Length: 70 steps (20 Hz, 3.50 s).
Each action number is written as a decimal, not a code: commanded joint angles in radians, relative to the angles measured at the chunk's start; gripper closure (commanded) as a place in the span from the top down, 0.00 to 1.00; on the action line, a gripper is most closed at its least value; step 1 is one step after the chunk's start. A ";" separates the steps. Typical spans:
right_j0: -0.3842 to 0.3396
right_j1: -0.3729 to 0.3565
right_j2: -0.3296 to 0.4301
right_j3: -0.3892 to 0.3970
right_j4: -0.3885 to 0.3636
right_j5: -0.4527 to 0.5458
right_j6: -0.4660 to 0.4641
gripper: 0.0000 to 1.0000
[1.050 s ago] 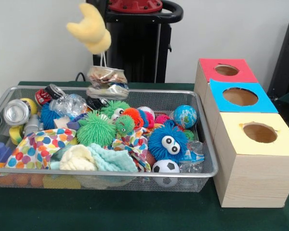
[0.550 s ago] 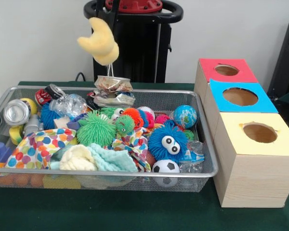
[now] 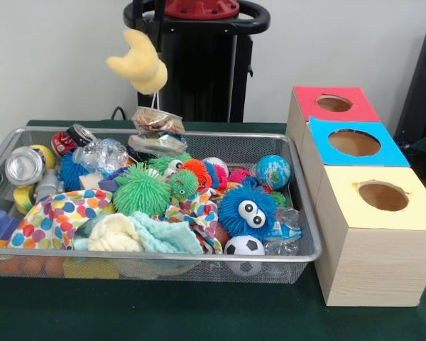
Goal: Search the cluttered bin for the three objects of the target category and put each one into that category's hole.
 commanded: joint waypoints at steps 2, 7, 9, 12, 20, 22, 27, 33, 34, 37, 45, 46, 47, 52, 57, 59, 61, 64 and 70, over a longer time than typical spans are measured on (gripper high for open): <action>-0.027 0.100 0.067 -0.131 -0.078 0.448 0.054 0.00; -0.032 0.118 0.092 -0.195 -0.106 0.641 0.027 0.00; -0.034 0.118 0.098 -0.189 -0.119 0.674 0.012 0.00; -0.037 0.109 0.098 -0.172 -0.118 0.611 0.018 0.00; -0.055 0.055 0.119 -0.163 -0.060 0.220 0.062 0.00; -0.056 0.055 0.121 -0.158 -0.063 0.179 0.066 0.00; -0.058 0.046 0.121 -0.158 -0.060 0.080 0.089 0.00; -0.051 0.049 0.118 -0.168 -0.059 0.081 0.096 0.00; -0.051 0.048 0.122 -0.160 -0.054 0.099 0.092 0.00; -0.056 0.064 0.137 -0.150 -0.038 0.186 0.085 0.00; -0.057 0.107 0.170 -0.197 -0.050 0.381 0.050 0.00; -0.058 0.108 0.173 -0.197 -0.051 0.390 0.046 0.00; -0.059 0.108 0.177 -0.198 -0.052 0.399 0.043 0.00; -0.065 0.116 0.206 -0.207 -0.038 0.465 0.029 0.00; -0.077 0.104 0.240 -0.192 0.004 0.386 0.046 0.00; -0.082 0.099 0.244 -0.193 0.014 0.299 0.065 0.00; -0.087 0.089 0.248 -0.192 0.018 0.236 0.075 0.00; -0.093 0.072 0.249 -0.187 0.021 0.151 0.086 0.00; -0.106 0.028 0.240 -0.128 0.011 0.060 0.061 0.00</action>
